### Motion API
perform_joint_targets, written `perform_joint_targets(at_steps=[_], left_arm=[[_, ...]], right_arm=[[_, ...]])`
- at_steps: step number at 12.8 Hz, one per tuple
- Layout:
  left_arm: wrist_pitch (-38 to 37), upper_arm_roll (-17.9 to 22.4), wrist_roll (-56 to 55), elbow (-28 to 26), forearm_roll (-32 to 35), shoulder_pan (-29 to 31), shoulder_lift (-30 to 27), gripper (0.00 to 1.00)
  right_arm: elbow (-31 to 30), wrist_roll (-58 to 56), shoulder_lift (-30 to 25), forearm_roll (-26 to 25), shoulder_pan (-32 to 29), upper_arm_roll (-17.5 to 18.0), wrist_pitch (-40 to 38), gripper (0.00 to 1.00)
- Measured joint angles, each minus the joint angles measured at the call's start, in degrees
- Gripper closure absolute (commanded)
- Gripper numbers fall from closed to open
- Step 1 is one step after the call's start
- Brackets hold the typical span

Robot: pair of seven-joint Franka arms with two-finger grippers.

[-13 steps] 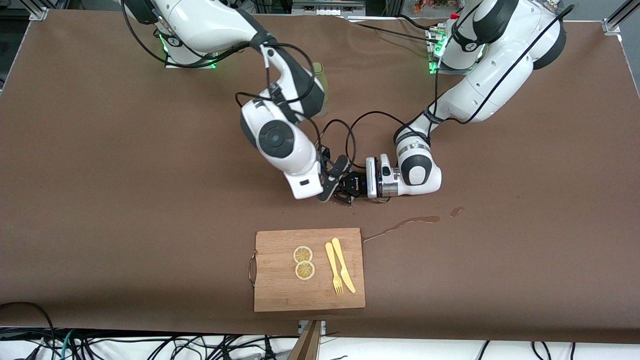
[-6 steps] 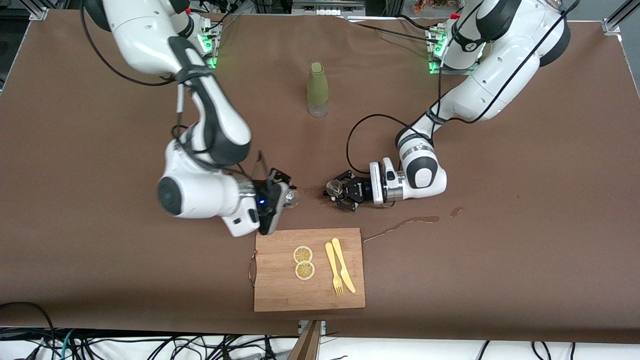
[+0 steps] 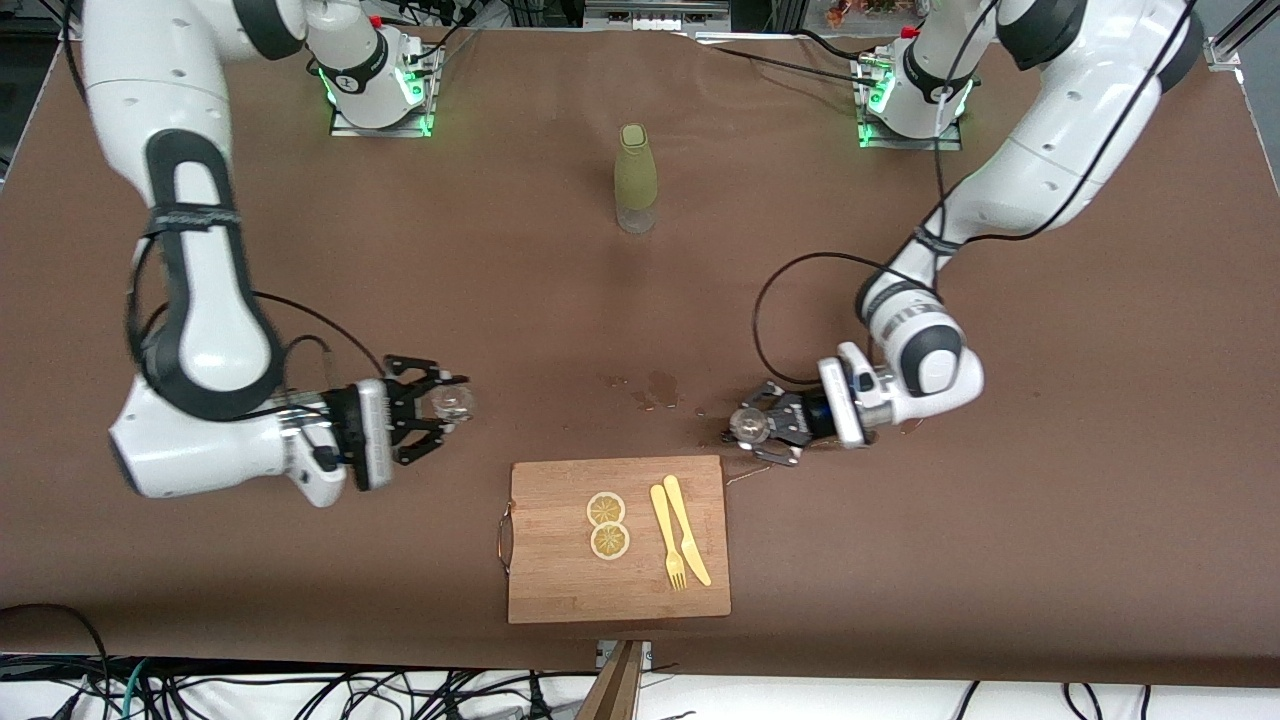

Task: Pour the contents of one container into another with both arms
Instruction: 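Lower the beaker with the right gripper while the left gripper lowers the jigger, then set the beaker down and open the right gripper while the left gripper sets the jigger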

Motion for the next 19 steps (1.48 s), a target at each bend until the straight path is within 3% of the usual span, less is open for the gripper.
perform_joint_targets(at_steps=[4, 8, 14, 15, 16, 17, 18, 19], left_arm=[[-9.5, 7.6, -13.0, -0.7, 14.5, 4.4, -4.9, 1.00], [-19.8, 13.1, -14.9, -1.4, 20.0, 9.2, -5.5, 1.00], [-29.5, 18.3, -14.8, -1.3, 26.1, 19.8, -5.4, 1.00], [-30.9, 19.0, -14.7, -1.1, 26.1, 20.5, -5.2, 1.00], [-32.0, 19.5, -14.2, -0.9, 26.1, 20.9, -5.0, 1.00], [-32.6, 20.1, -12.9, -0.7, 26.1, 21.1, -4.7, 1.00], [-32.8, 20.4, -10.9, -0.6, 26.1, 21.2, -3.9, 1.00], [-32.8, 20.6, -9.0, -0.6, 26.1, 21.2, -2.8, 1.00]], right_arm=[[-7.8, -20.5, 0.4, 1.7, -8.1, 0.0, -5.8, 0.90], [-16.1, -40.0, 1.9, 1.3, -14.0, -0.2, -6.2, 0.90], [-17.2, -51.6, 6.8, -3.0, -20.1, -0.4, -1.5, 0.88], [-17.2, -51.8, 6.9, -3.1, -20.4, -0.6, -0.9, 0.83], [-17.2, -51.8, 7.0, -3.1, -20.5, -0.8, -0.5, 0.68], [-17.2, -51.8, 7.0, -3.1, -20.6, -1.0, -0.2, 0.40], [-17.2, -51.8, 7.3, -3.1, -20.6, -1.1, 0.2, 0.01], [-17.2, -51.8, 7.5, -3.1, -20.6, -1.2, 0.4, 0.00]])
